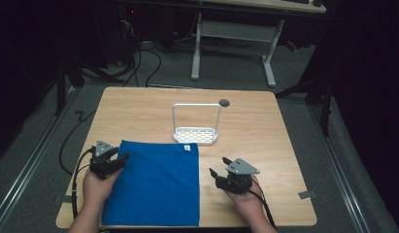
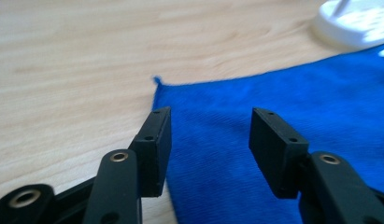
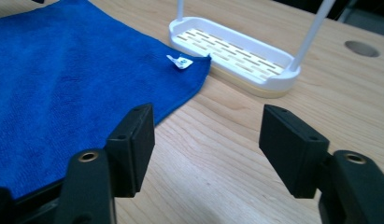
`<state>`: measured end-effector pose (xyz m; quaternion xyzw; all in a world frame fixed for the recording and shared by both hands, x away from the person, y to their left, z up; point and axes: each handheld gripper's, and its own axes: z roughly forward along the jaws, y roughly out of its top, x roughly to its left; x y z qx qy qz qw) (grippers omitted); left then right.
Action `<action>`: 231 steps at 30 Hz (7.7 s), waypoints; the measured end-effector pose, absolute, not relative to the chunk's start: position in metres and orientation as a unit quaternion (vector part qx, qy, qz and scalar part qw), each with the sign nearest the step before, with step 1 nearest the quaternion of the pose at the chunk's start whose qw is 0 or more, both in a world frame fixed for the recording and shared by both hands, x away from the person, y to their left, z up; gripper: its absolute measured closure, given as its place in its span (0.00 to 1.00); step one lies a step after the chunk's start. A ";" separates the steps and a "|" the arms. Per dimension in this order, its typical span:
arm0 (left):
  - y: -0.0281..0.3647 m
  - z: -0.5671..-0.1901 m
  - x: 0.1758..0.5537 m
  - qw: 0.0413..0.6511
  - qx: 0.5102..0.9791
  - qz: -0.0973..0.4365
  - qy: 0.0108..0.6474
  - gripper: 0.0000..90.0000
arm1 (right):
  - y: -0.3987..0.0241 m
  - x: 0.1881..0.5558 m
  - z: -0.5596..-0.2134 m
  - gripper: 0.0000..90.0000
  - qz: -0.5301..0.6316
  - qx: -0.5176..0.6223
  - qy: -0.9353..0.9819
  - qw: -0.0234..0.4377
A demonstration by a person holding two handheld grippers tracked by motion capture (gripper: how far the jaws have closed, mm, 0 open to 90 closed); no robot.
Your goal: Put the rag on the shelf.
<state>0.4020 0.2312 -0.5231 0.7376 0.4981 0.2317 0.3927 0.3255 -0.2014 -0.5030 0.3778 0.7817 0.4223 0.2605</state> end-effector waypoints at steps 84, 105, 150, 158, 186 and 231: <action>0.230 -0.492 0.385 0.467 0.709 0.256 0.462 0.99 | -0.144 0.368 -0.500 0.99 0.486 0.384 0.754 0.219; 0.195 -0.455 0.348 0.496 0.697 0.313 0.411 0.99 | -0.182 0.333 -0.453 0.99 0.566 0.348 0.707 0.241; 0.159 -0.385 0.306 0.604 0.663 0.322 0.304 0.99 | -0.250 0.298 -0.376 0.99 0.614 0.343 0.607 0.369; 0.153 -0.372 0.324 0.600 0.659 0.331 0.309 0.99 | -0.250 0.305 -0.370 0.99 0.622 0.341 0.603 0.366; 0.139 -0.316 0.429 0.567 0.664 0.366 0.322 0.99 | -0.258 0.387 -0.311 0.99 0.583 0.370 0.604 0.397; 0.118 -0.405 0.545 0.447 0.756 0.284 0.385 0.99 | -0.255 0.513 -0.375 0.99 0.442 0.435 0.693 0.367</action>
